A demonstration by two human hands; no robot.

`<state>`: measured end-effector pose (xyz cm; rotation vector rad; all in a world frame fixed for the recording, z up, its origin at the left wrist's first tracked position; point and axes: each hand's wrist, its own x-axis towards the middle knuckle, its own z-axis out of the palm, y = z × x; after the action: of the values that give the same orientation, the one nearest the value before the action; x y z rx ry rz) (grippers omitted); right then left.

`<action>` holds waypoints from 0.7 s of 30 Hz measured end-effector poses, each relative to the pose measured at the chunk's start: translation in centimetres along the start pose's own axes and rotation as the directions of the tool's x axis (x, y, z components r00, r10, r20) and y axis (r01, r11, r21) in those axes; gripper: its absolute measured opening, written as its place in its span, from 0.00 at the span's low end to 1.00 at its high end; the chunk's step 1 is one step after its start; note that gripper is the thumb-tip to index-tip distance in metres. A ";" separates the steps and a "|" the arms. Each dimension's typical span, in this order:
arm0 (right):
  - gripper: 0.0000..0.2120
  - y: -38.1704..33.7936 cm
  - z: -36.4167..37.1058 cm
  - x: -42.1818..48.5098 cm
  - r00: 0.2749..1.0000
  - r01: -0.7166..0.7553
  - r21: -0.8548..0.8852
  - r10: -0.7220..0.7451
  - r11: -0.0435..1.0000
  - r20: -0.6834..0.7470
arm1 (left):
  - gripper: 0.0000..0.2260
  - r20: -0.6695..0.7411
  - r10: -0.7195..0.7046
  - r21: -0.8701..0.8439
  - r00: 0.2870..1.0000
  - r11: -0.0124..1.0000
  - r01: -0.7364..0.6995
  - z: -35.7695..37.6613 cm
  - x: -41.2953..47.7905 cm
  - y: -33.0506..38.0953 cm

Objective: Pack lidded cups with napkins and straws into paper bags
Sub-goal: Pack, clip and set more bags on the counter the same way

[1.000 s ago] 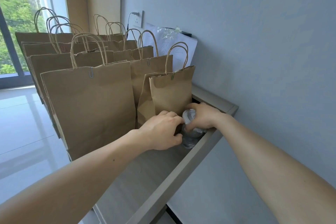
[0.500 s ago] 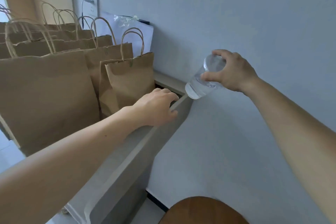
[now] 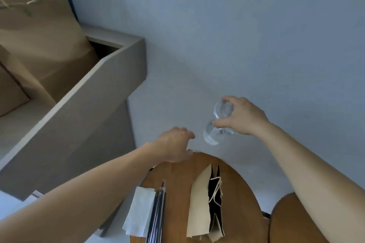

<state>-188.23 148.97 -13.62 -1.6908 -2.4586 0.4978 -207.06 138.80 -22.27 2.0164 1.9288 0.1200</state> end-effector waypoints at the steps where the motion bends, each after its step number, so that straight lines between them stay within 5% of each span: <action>1: 0.46 1.4 1.1 -0.3 0.999 -0.025 0.010 0.024 1.000 0.026 | 0.27 0.047 -0.004 -0.007 0.999 1.000 0.005 1.9 0.1 0.9; 8: 0.47 7.8 6.1 -1.8 0.988 -0.098 0.092 0.086 0.991 0.127 | 0.36 0.384 -0.097 0.004 0.918 0.995 0.103 12.1 -0.8 5.3; 15: 0.49 9.1 9.3 -2.0 0.981 -0.124 0.160 0.097 0.979 0.168 | 0.20 0.309 -0.368 -0.052 0.877 0.914 0.402 18.1 -1.0 8.2; 21: 0.48 9.3 11.3 -2.2 0.975 -0.179 0.277 0.132 0.944 0.180 | 0.16 0.386 -0.520 -0.405 0.762 0.646 0.647 19.4 -0.8 6.8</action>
<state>-182.27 147.66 -27.14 -1.7858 -2.2181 0.9983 -194.86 134.28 -38.19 0.9376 2.0132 0.1989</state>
